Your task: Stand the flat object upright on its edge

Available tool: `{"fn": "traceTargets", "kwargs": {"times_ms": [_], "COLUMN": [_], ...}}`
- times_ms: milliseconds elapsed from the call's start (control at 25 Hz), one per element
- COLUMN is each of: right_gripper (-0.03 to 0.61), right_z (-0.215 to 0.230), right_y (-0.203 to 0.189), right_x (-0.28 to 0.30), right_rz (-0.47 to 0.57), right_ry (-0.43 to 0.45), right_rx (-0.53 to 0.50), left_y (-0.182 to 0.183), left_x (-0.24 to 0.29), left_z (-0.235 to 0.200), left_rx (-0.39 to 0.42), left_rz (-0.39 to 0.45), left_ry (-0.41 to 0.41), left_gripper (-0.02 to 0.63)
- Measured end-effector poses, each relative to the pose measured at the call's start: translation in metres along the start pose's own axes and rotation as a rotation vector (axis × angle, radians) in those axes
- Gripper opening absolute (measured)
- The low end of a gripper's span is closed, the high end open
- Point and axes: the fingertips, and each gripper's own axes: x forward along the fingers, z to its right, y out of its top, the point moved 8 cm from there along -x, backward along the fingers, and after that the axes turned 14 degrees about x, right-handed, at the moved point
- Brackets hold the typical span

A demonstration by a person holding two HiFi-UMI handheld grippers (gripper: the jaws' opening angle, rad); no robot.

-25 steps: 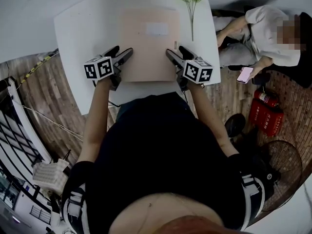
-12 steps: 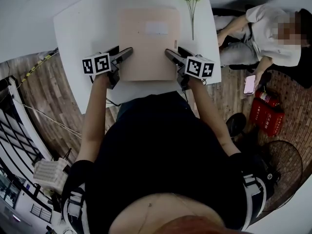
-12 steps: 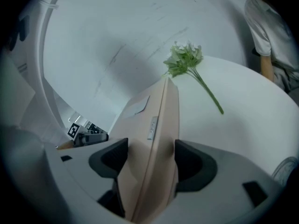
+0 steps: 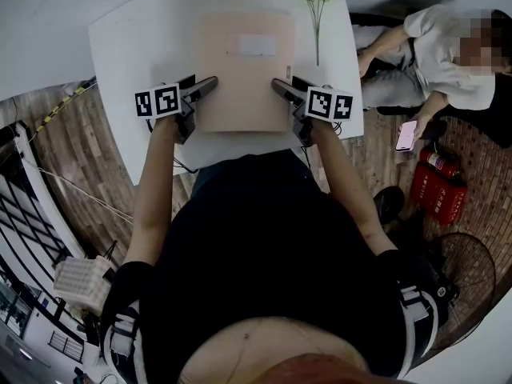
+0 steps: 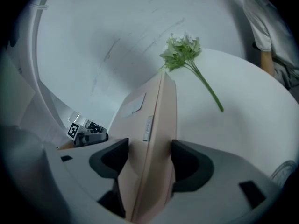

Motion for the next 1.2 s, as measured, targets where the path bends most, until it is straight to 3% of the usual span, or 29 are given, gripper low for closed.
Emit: {"fn": "traceTargets", "kwargs": {"times_ms": [680,920,1200], "right_gripper": [0.247,0.242,0.241], "right_z": [-0.01,-0.027,-0.048], "right_y": [0.014,0.023,0.031], "right_x": [-0.002,-0.009,-0.012], "right_rz": [-0.068,-0.083,-0.091], "right_ry": [-0.039,-0.005,0.047], "right_rx": [0.028,-0.027,-0.14], "left_y": [-0.002,0.0,0.001], "left_x": [-0.005,-0.02,-0.044], "left_z": [0.005,0.018,0.038], "left_rx": [-0.032,-0.032,0.023], "left_rz": [-0.022,0.033,0.128], "left_ry": [0.044,0.078,0.156], "left_gripper": [0.307,0.307,0.307]}}
